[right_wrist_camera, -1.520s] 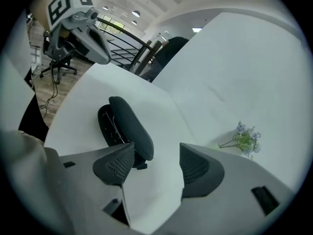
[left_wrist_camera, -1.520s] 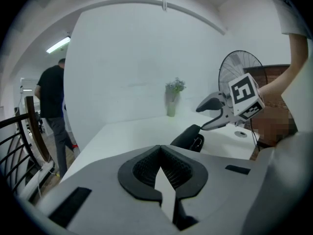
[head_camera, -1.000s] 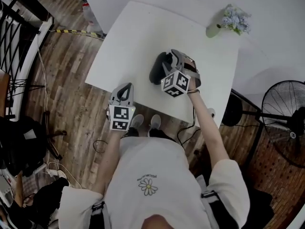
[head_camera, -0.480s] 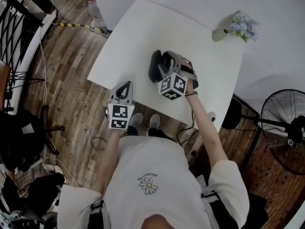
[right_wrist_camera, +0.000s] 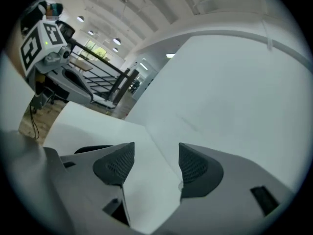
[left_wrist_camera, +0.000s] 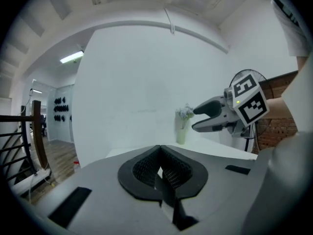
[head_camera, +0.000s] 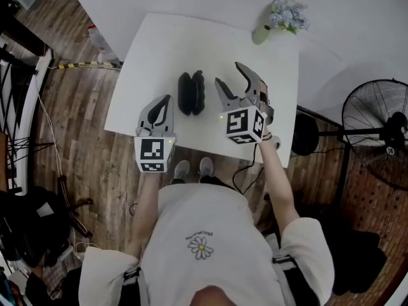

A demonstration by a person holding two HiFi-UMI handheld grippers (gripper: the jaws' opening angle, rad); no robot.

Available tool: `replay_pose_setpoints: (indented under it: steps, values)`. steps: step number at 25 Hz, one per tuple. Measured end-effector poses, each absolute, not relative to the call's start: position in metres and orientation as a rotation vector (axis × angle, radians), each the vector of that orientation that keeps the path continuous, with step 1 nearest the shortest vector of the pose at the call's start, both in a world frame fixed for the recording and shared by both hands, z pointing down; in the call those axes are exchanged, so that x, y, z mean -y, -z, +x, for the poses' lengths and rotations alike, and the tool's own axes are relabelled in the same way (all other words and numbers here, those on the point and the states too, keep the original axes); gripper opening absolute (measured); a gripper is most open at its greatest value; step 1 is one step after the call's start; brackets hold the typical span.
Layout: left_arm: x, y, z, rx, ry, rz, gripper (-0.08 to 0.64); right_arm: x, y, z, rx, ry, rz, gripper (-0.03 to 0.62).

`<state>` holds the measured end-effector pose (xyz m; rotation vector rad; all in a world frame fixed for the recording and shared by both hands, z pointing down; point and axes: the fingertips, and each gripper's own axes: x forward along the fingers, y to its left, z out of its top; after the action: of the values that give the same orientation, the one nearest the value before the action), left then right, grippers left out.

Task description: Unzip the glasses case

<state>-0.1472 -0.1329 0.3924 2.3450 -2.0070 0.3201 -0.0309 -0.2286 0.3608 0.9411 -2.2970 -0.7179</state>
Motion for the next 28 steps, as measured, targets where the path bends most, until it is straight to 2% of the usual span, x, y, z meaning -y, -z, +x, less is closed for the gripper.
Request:
replay_pose_setpoints:
  steps: [7, 12, 16, 28]
  values:
    - [0.139, -0.312, -0.109, 1.983, -0.066, 2.561, 0.012, 0.192, -0.312, 0.04, 2.484, 0.419, 1.347, 0.252]
    - [0.137, -0.29, -0.082, 1.939, 0.009, 2.669, 0.012, 0.166, -0.318, 0.073, 2.467, 0.272, 1.533, 0.14]
    - [0.131, -0.295, -0.07, 1.89, 0.005, 2.703, 0.012, 0.149, -0.326, 0.086, 2.506, 0.141, 1.658, 0.009]
    - [0.124, -0.299, -0.079, 1.917, 0.014, 2.683, 0.012, 0.13, -0.346, 0.095, 2.445, 0.084, 1.656, 0.008]
